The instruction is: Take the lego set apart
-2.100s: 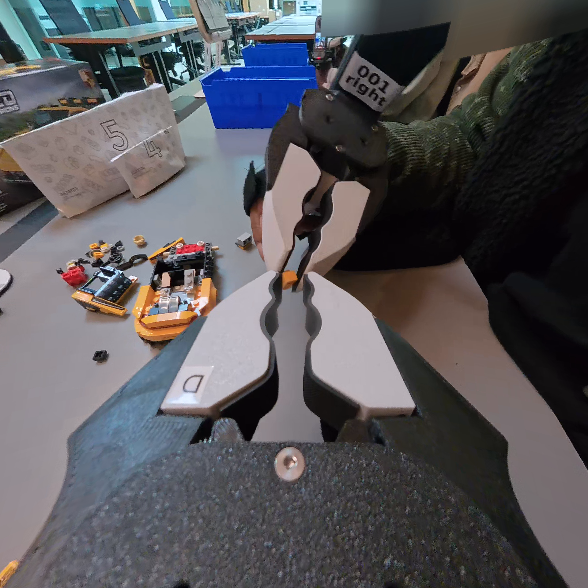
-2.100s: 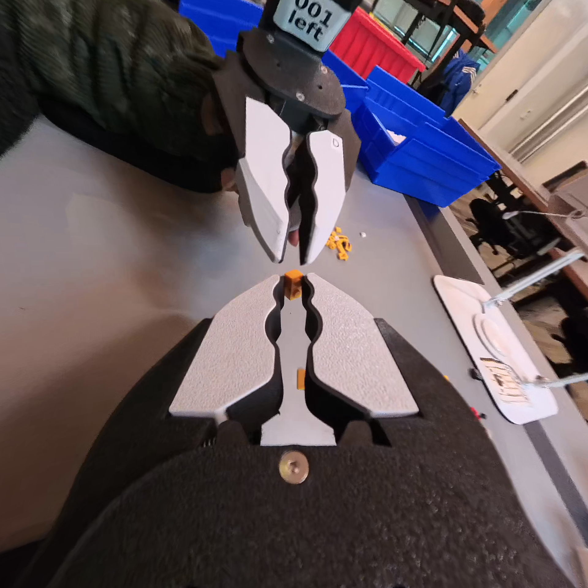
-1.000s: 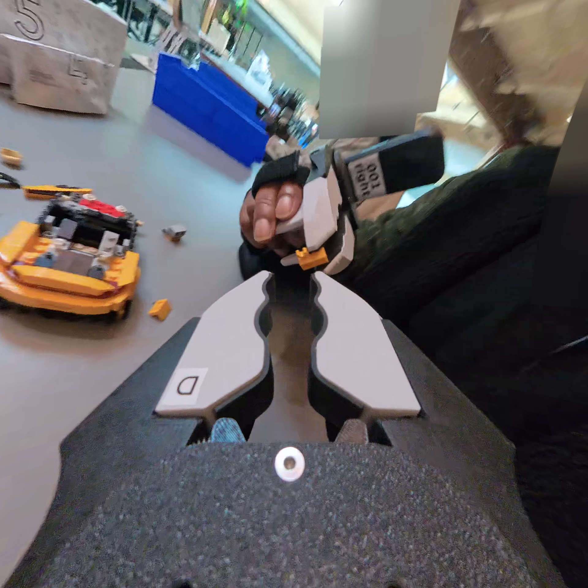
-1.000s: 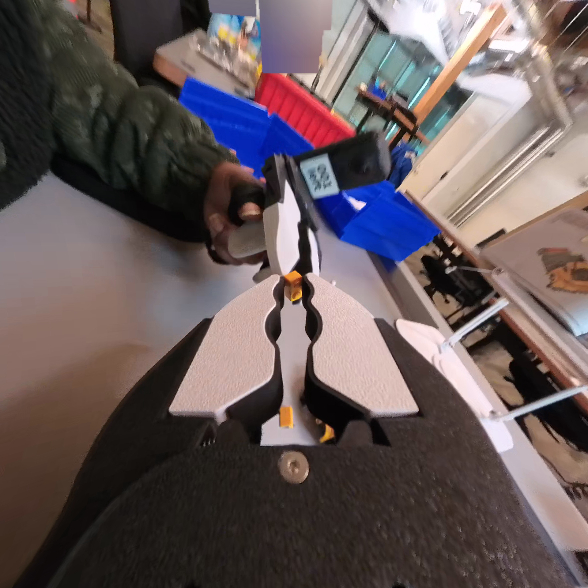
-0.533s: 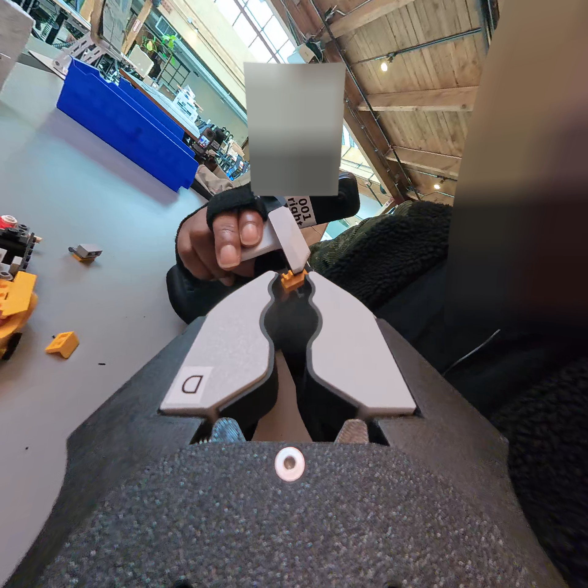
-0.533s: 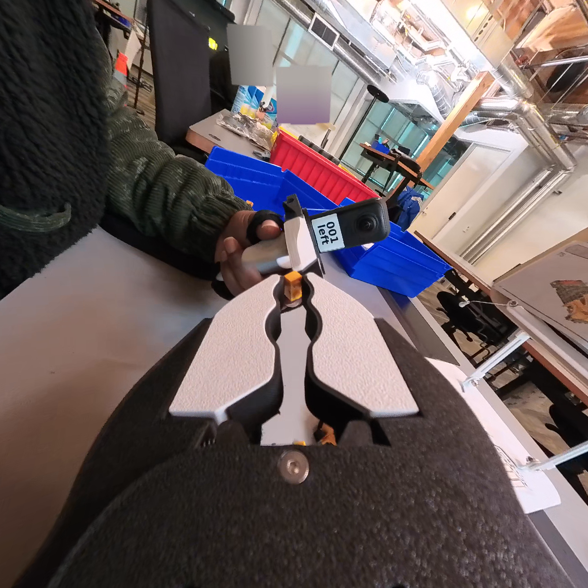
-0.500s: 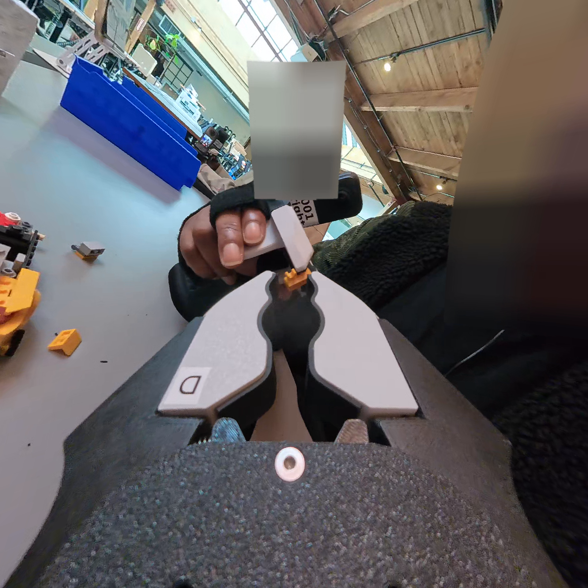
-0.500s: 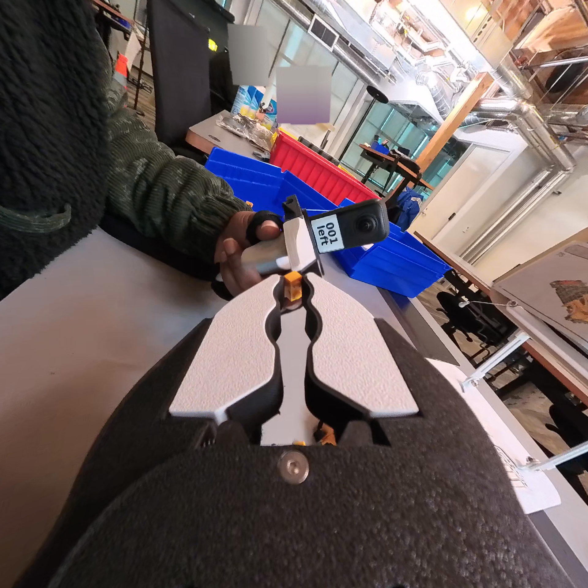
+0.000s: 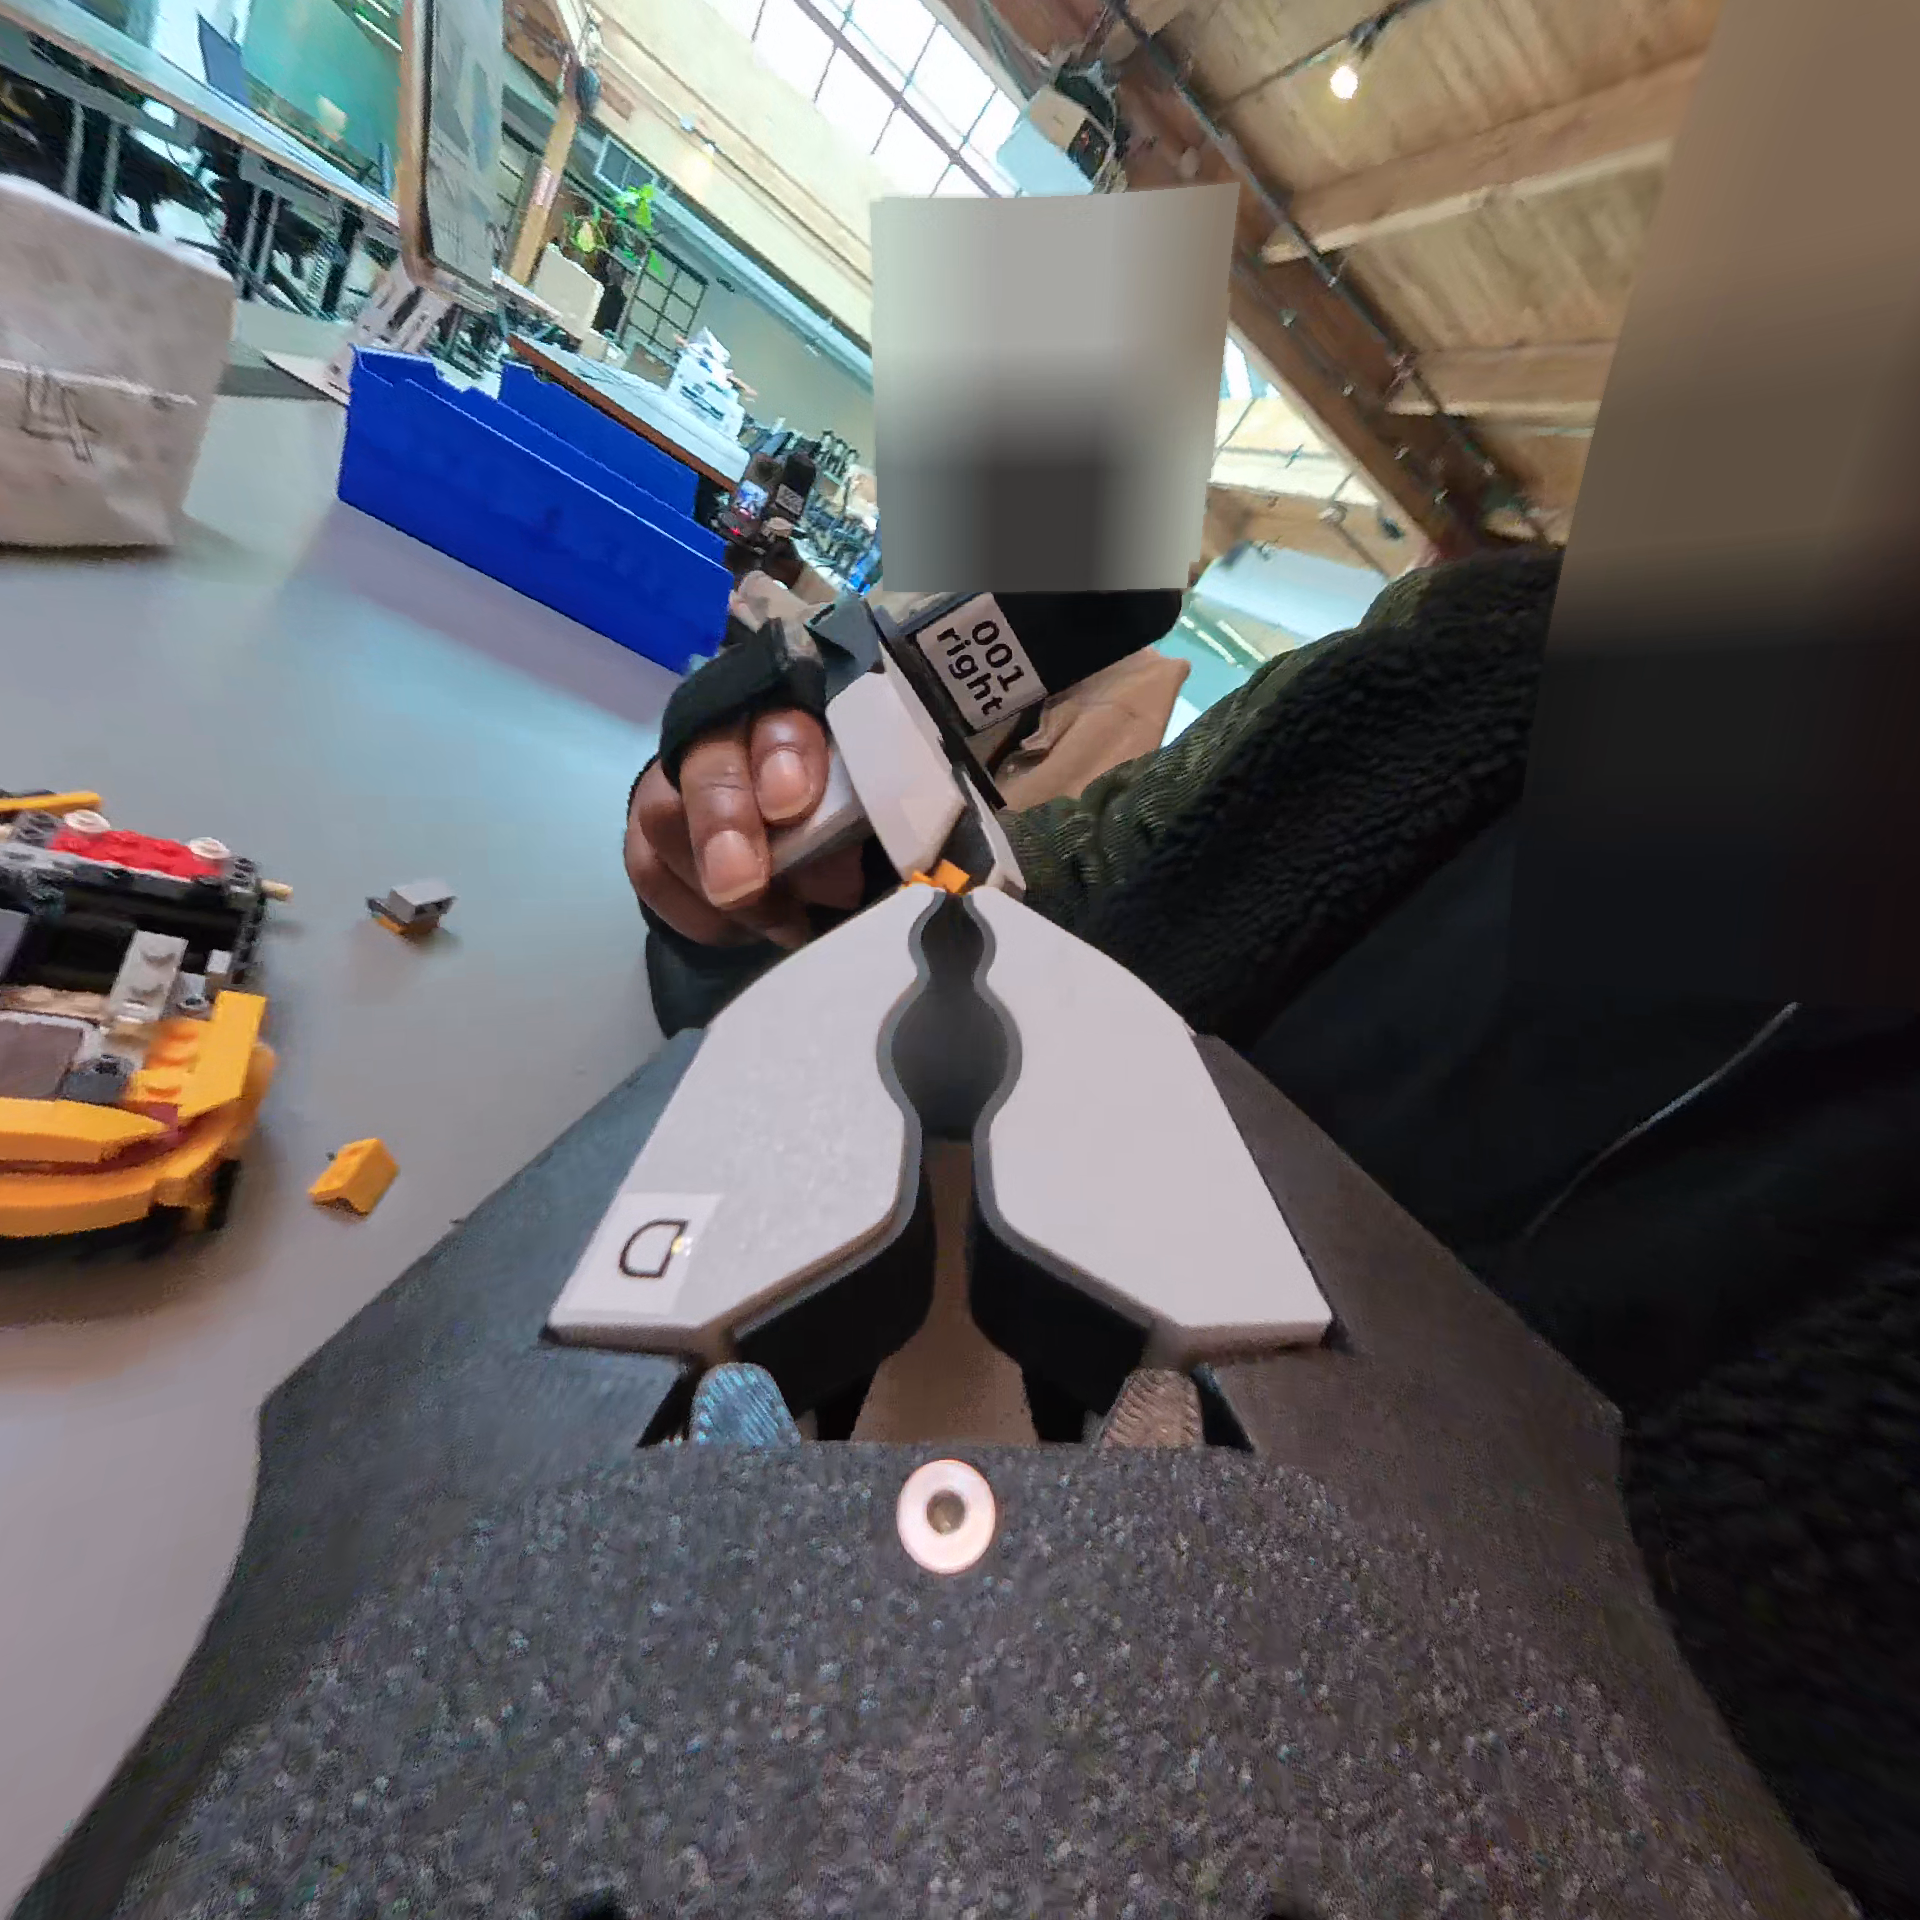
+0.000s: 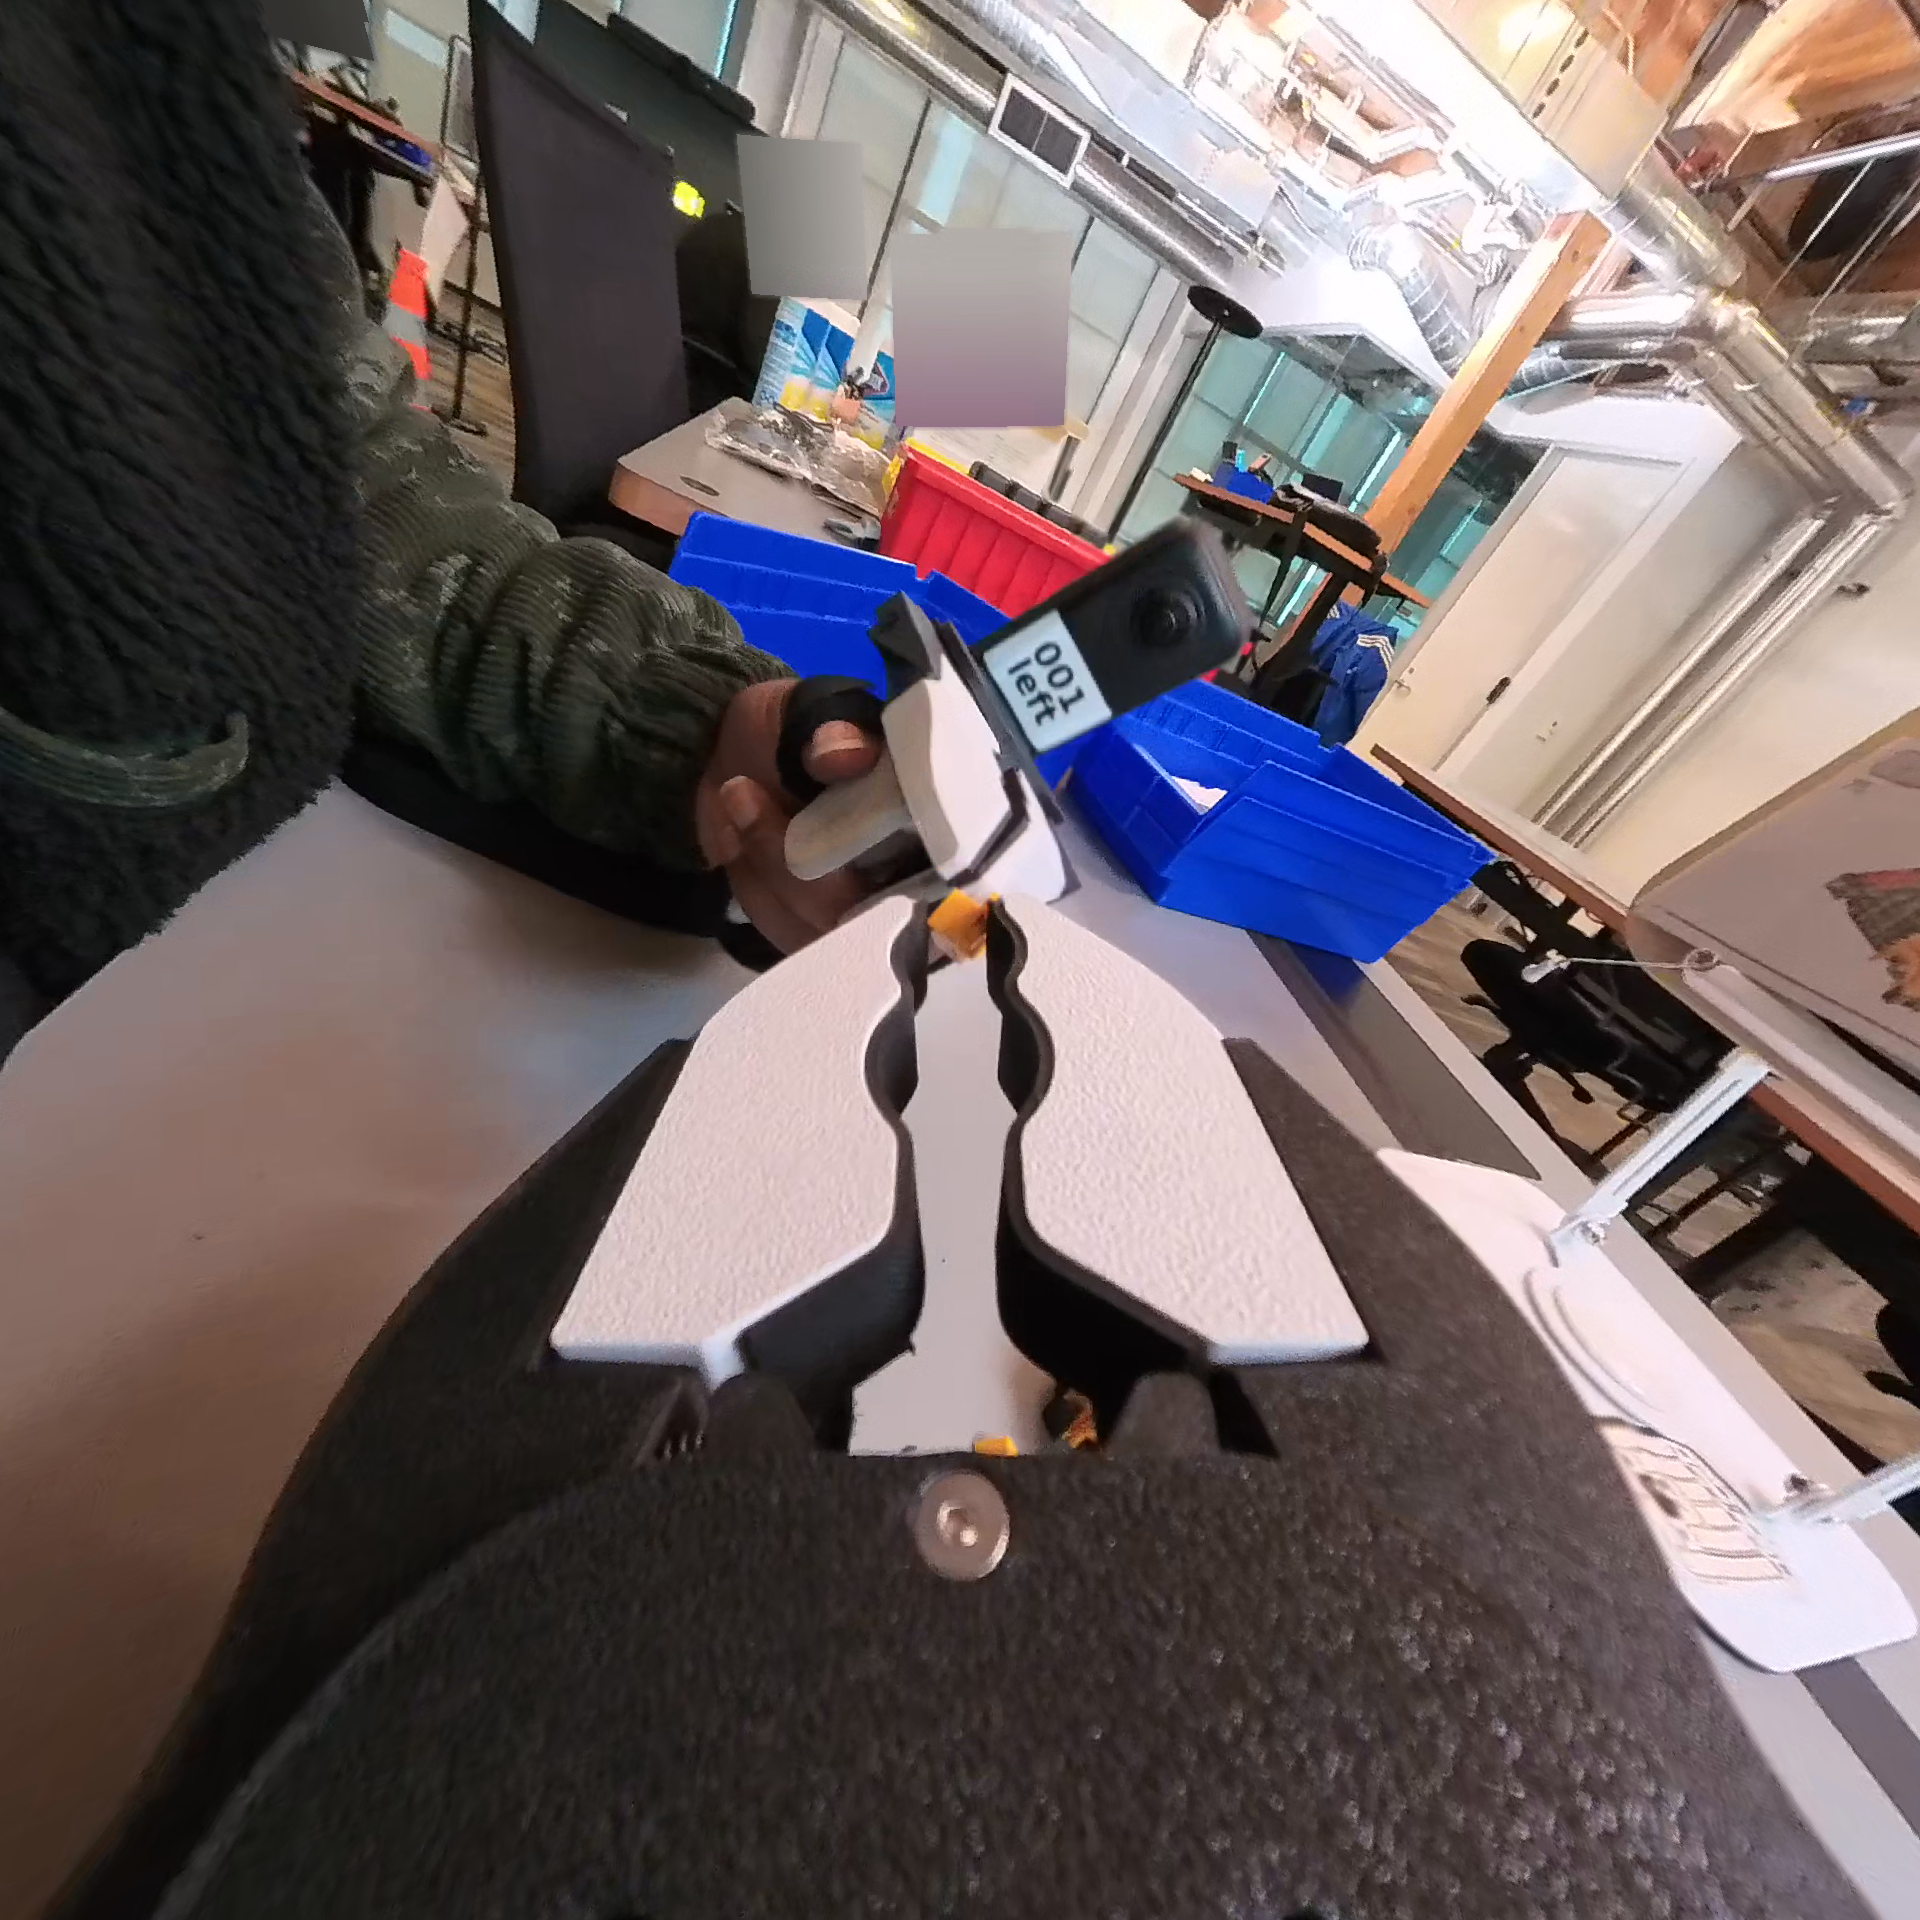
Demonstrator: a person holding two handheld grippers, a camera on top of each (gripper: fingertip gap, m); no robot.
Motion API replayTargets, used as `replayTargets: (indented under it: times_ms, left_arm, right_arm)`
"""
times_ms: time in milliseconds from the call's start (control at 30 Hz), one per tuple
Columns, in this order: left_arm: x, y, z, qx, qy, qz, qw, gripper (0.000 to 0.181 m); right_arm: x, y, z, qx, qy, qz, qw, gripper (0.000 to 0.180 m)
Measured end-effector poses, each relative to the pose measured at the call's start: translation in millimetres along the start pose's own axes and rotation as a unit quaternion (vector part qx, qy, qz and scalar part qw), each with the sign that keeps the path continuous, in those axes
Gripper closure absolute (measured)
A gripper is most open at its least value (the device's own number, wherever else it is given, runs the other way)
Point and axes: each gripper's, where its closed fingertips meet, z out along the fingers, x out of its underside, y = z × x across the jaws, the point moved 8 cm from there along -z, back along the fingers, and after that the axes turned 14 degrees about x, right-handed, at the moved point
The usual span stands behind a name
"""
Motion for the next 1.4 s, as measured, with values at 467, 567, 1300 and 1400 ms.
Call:
replayTargets:
  times_ms: [467, 567, 1300, 1400]
  left_arm:
    - [4.0, 0.9, 2.4, 0.005, 0.017, 0.013, 1.000, 0.180]
    - [2.1, 0.4, 1.8, 0.024, -0.005, -0.003, 1.000, 0.174]
    - [-3.2, 13.5, -8.5, -0.234, 0.021, 0.067, 0.970, 0.177]
    - [-2.1, 16.8, -4.4, -0.268, 0.011, 0.067, 0.961, 0.177]
  right_arm:
    - [-0.7, -4.0, -1.3, -0.051, -0.014, 0.095, 0.994, 0.170]
    - [1.1, -5.5, -2.1, -0.080, -0.016, 0.137, 0.987, 0.170]
    - [21.4, -19.9, 14.8, 0.067, 0.157, 0.107, 0.980, 0.149]
    - [22.0, -18.4, 19.7, 0.126, 0.196, 0.053, 0.971, 0.152]
